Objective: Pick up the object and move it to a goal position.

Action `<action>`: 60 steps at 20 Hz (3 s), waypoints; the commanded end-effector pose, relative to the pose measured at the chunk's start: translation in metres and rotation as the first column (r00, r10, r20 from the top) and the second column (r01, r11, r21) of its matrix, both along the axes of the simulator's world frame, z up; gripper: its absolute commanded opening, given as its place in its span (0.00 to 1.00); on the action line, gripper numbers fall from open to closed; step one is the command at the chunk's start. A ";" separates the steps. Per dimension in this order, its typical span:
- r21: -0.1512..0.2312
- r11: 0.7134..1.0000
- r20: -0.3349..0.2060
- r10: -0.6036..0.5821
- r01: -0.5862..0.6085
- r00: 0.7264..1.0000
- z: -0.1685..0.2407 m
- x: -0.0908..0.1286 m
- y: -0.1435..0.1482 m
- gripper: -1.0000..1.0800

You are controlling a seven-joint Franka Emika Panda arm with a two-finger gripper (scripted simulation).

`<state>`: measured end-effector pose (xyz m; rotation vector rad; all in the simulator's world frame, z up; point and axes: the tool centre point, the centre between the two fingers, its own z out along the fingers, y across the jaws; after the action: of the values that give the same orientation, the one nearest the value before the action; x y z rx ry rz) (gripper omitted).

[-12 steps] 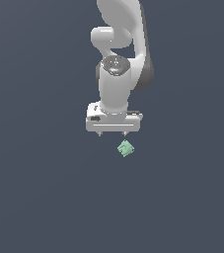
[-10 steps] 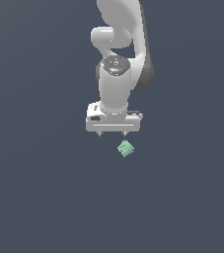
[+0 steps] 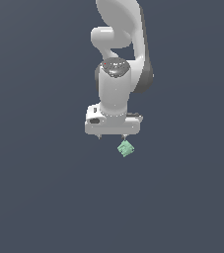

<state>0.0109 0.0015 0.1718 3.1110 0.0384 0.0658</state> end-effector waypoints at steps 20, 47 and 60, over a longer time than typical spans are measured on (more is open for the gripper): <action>0.006 0.941 -0.030 0.339 -0.339 0.940 -0.049 -0.011 0.038 0.96; 0.029 0.813 -0.043 0.582 -0.582 0.812 -0.110 -0.026 0.069 0.96; 0.029 0.811 -0.043 0.585 -0.584 0.810 -0.137 -0.025 0.070 0.00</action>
<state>-0.0143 0.0702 0.0356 2.9776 0.9995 0.0006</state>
